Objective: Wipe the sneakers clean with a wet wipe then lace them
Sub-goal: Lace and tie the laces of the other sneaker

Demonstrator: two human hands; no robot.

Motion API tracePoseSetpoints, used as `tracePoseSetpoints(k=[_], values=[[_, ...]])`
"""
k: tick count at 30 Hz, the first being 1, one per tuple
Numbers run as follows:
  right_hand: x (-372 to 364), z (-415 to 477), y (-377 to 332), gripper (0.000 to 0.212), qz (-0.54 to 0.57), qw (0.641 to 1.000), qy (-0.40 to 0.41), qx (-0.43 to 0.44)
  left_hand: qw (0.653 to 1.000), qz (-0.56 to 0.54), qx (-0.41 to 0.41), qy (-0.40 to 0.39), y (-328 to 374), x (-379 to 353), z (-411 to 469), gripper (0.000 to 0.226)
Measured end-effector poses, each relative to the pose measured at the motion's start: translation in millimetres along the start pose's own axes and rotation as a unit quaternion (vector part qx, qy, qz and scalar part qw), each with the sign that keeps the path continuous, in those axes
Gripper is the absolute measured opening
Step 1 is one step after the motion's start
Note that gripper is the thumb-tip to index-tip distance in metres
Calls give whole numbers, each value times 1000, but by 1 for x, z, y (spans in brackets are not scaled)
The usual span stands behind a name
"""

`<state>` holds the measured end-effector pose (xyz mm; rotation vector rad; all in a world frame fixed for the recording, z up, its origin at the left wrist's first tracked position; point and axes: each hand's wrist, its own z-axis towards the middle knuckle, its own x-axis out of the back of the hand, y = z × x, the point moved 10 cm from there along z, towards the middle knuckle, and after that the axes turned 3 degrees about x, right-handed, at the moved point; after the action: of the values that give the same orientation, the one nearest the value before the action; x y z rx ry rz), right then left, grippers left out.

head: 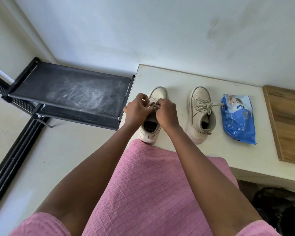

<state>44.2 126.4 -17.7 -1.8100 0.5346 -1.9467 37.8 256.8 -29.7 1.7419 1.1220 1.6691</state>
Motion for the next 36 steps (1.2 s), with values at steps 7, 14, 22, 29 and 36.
tracePoseSetpoints(k=[7,14,22,29,36], values=[[-43,-7,32,36,500,820,-136,-242,997,-22,-29,-63,-2,-14,9,26],[-53,-4,45,30,516,783,-166,-305,981,44,-188,-34,17,-5,3,27],[-54,-9,49,32,528,762,-181,-328,962,66,-265,9,35,-6,-7,20],[-54,-10,47,28,532,757,-178,-335,977,13,-207,42,23,-1,-4,16],[-22,16,68,26,321,917,-36,-232,985,-71,-149,45,2,2,-15,11]])
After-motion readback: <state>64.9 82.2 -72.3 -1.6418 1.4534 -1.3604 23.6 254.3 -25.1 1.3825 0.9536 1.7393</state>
